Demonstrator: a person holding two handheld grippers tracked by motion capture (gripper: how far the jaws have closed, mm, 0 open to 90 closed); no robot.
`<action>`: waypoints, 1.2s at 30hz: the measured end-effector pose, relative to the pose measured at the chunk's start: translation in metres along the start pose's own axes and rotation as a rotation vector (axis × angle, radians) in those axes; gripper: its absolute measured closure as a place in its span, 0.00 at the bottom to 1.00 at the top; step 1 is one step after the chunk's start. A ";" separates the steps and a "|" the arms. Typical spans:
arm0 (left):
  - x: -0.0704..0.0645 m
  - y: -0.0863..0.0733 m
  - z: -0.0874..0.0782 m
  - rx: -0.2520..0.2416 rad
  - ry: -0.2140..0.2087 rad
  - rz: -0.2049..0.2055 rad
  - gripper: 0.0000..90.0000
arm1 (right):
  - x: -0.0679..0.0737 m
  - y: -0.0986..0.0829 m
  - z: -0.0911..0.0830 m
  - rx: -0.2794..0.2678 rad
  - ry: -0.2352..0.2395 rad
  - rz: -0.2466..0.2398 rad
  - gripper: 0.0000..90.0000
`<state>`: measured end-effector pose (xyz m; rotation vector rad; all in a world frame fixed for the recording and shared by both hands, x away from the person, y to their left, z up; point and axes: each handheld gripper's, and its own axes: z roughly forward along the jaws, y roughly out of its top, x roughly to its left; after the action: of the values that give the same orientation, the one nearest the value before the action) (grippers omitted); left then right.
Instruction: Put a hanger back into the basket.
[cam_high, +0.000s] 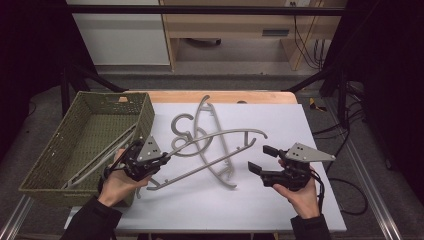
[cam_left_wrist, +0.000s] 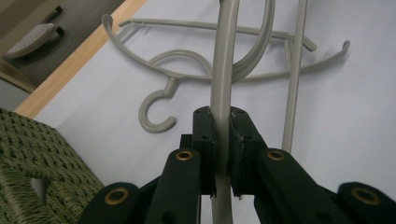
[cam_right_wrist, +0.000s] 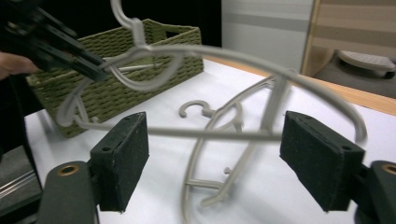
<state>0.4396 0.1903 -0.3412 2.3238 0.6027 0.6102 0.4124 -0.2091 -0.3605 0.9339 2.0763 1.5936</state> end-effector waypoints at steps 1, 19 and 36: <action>0.002 0.002 -0.004 0.013 0.008 0.012 0.92 | -0.001 -0.001 -0.001 -0.001 -0.012 -0.003 0.24; 0.027 0.029 -0.068 -0.098 0.122 -0.037 0.92 | -0.018 -0.019 -0.019 0.020 -0.173 0.049 0.06; 0.078 0.003 -0.113 -0.079 0.260 -0.124 0.92 | -0.024 -0.025 -0.025 0.043 -0.203 0.055 0.04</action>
<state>0.4383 0.2853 -0.2419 2.1314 0.8198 0.8679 0.4069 -0.2470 -0.3792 1.1267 1.9675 1.4196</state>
